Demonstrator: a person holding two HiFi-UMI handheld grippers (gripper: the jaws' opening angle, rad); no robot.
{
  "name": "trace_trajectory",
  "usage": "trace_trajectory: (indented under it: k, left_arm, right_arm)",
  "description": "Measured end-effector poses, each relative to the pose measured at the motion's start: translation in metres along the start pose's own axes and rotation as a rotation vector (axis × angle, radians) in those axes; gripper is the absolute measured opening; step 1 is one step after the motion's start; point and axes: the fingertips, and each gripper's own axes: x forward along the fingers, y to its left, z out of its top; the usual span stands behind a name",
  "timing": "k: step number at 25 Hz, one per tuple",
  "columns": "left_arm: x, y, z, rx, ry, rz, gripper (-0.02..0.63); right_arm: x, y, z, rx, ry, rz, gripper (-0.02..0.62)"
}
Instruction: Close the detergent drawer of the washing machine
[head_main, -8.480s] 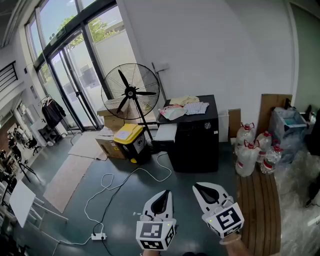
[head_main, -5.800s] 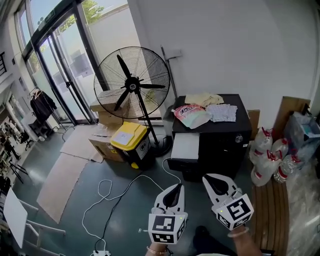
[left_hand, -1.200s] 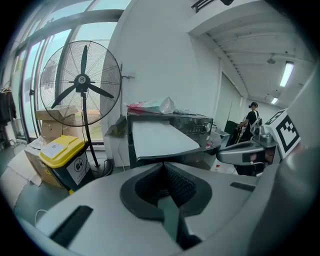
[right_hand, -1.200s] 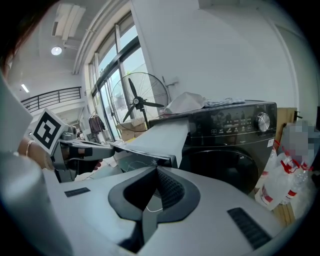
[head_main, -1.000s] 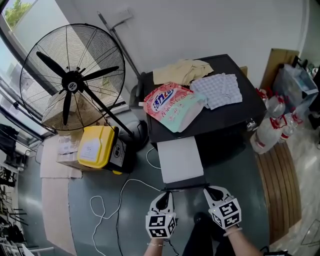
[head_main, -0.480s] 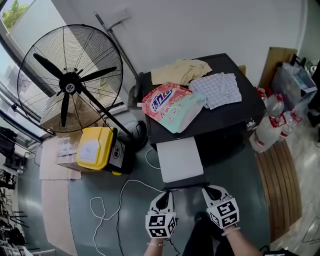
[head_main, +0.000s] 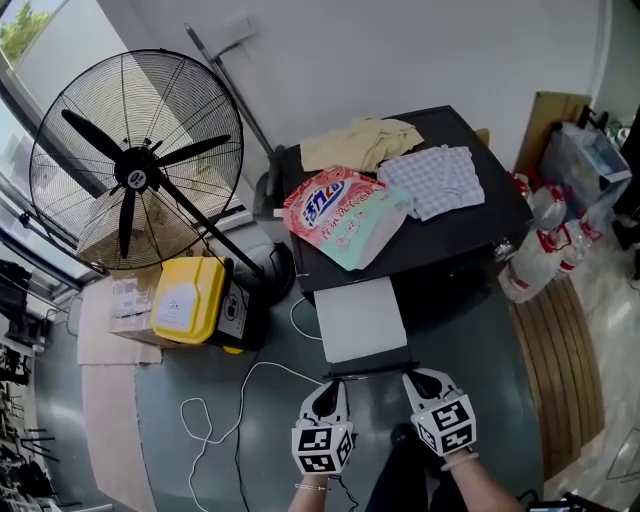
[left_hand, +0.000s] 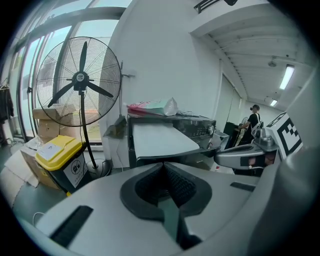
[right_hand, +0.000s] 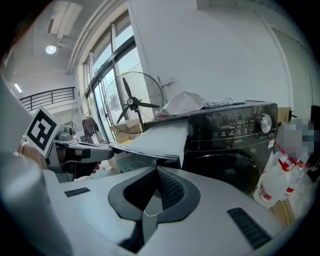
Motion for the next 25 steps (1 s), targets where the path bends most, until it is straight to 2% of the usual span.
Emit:
trace_trajectory:
  k: [15, 25]
  left_arm:
    - [0.011, 0.003, 0.007, 0.023, -0.019, -0.046, 0.017]
    - [0.021, 0.008, 0.018, 0.001, -0.019, -0.029, 0.017]
  right_arm:
    - [0.013, -0.003, 0.007, 0.026, -0.029, -0.052, 0.025]
    - [0.019, -0.012, 0.022, 0.043, -0.042, -0.054, 0.025]
